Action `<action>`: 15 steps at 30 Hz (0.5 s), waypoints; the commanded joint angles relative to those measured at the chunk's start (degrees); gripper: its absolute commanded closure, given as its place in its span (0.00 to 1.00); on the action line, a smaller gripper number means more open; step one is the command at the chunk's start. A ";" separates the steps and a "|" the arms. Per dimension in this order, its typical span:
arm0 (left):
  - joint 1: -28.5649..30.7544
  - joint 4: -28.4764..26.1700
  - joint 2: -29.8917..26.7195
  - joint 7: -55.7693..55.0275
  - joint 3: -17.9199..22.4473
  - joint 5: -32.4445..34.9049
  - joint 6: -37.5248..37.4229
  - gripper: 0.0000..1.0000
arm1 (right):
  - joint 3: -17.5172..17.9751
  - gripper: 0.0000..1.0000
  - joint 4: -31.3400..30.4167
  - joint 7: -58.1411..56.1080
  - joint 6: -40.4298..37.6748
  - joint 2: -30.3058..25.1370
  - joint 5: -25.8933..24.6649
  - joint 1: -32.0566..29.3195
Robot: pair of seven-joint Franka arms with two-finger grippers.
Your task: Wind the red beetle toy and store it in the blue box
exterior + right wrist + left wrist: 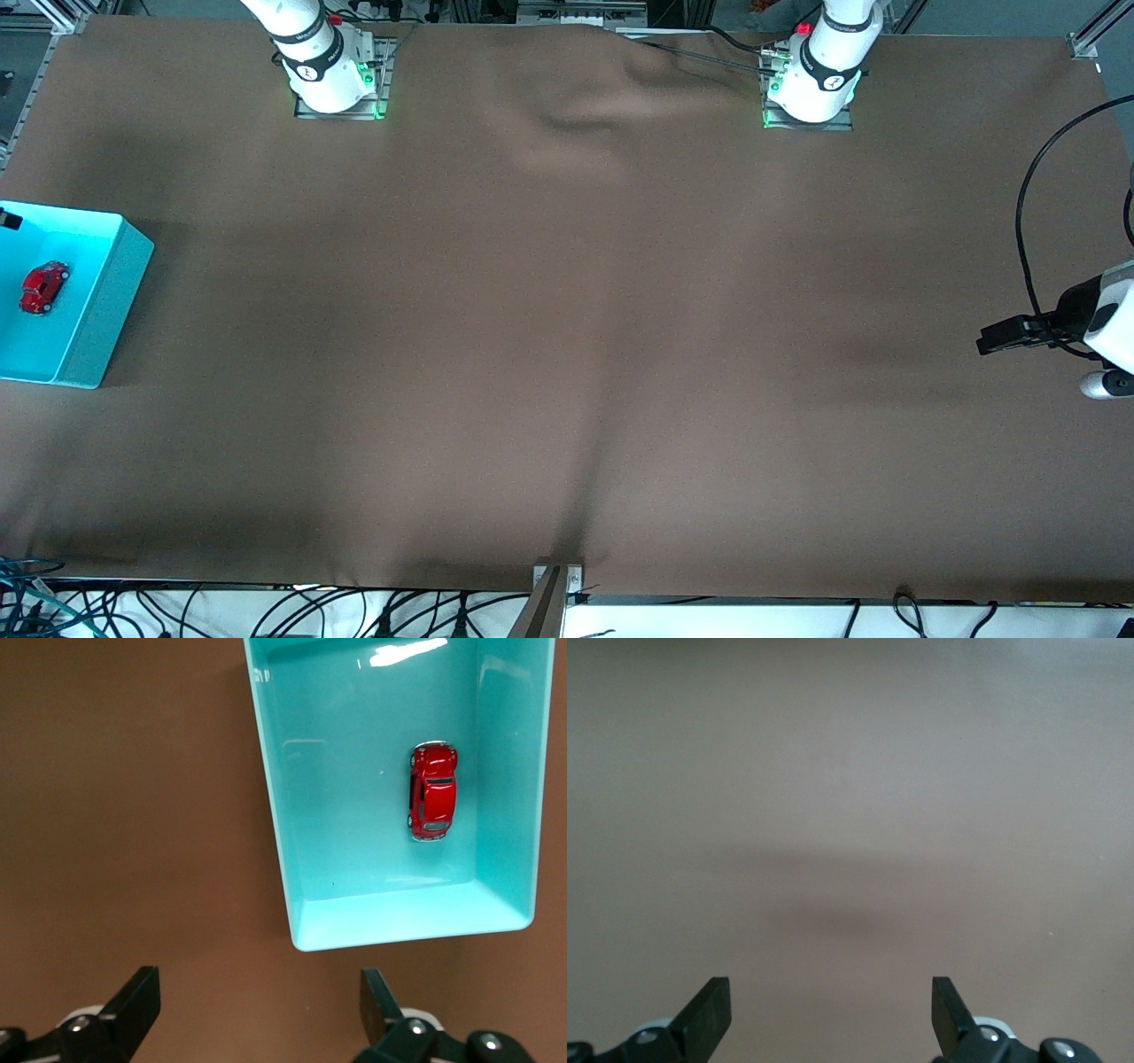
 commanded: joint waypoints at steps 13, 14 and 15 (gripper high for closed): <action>-0.15 0.92 0.36 0.36 0.13 -0.79 0.06 0.00 | 2.70 0.00 -0.67 5.84 -10.51 -11.78 -1.27 3.98; -0.15 1.01 0.36 0.36 0.13 -0.79 -0.02 0.00 | 2.70 0.00 -0.67 5.75 -10.95 -12.39 -1.27 4.33; -0.15 1.01 0.44 0.36 0.13 -0.79 -0.03 0.00 | 2.70 0.00 -0.67 5.75 -11.31 -12.92 -1.36 4.77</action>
